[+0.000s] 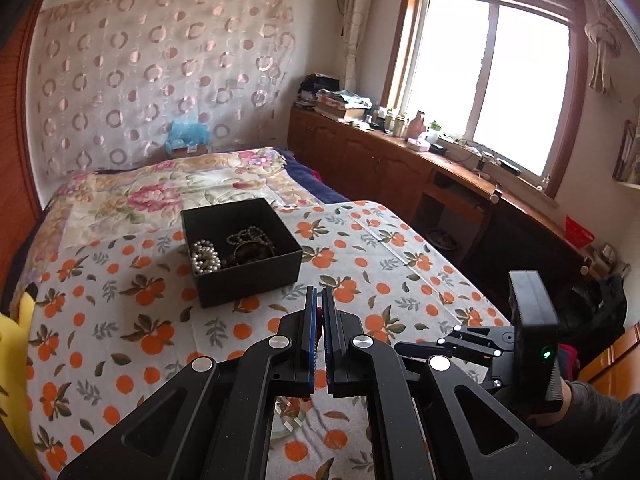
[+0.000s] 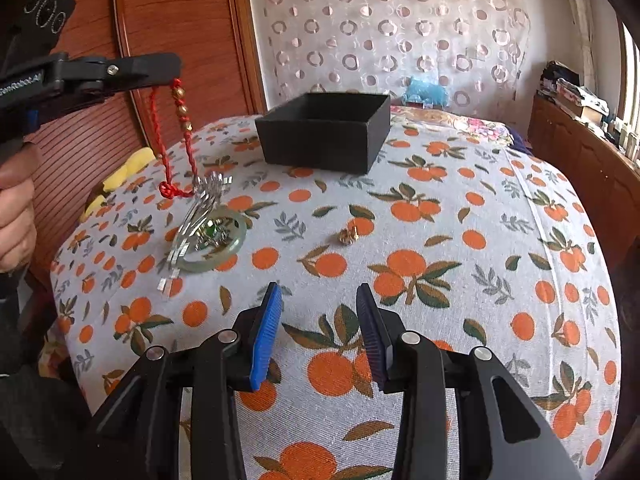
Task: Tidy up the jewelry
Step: 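Grasp red cord with silver hair comb using left tool and lift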
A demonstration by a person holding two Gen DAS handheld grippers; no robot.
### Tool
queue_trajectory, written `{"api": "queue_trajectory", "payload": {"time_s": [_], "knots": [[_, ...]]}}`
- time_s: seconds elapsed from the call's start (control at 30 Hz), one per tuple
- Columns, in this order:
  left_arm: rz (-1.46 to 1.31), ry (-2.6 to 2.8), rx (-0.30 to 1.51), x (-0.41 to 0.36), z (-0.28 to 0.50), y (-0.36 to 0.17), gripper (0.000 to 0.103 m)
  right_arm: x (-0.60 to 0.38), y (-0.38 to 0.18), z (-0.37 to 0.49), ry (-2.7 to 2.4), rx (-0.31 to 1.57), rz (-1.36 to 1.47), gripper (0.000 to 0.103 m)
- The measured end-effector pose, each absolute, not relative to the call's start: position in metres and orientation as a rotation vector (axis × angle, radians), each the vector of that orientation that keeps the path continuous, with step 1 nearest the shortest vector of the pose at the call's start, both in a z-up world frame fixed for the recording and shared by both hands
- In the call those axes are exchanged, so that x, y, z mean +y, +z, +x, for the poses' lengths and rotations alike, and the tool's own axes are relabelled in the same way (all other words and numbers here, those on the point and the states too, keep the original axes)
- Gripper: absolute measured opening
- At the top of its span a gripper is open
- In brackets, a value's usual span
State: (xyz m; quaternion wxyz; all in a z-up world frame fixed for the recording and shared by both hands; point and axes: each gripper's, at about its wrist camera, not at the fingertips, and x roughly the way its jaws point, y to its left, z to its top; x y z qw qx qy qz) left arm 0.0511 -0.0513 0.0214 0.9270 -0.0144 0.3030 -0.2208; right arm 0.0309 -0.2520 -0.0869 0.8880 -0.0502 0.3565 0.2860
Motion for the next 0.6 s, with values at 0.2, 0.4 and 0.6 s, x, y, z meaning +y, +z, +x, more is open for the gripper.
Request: {"api": "queue_trajectory", "payload": {"time_s": [0.2,0.4,0.6], "knots": [[-0.007,-0.399,0.666,-0.044,0.056,0.001,0.002,-0.245,-0.078,0.028,0.618,0.718,-0.105,0.041],[-0.037,-0.349,0.683,-0.018,0.051,-0.011,0.002,-0.233,-0.081,0.027,0.640,0.729,-0.114,0.041],[-0.044,-0.308,0.671,-0.003,0.040,-0.015,0.002,-0.217,-0.085,0.031,0.668,0.750,-0.125,0.042]]}}
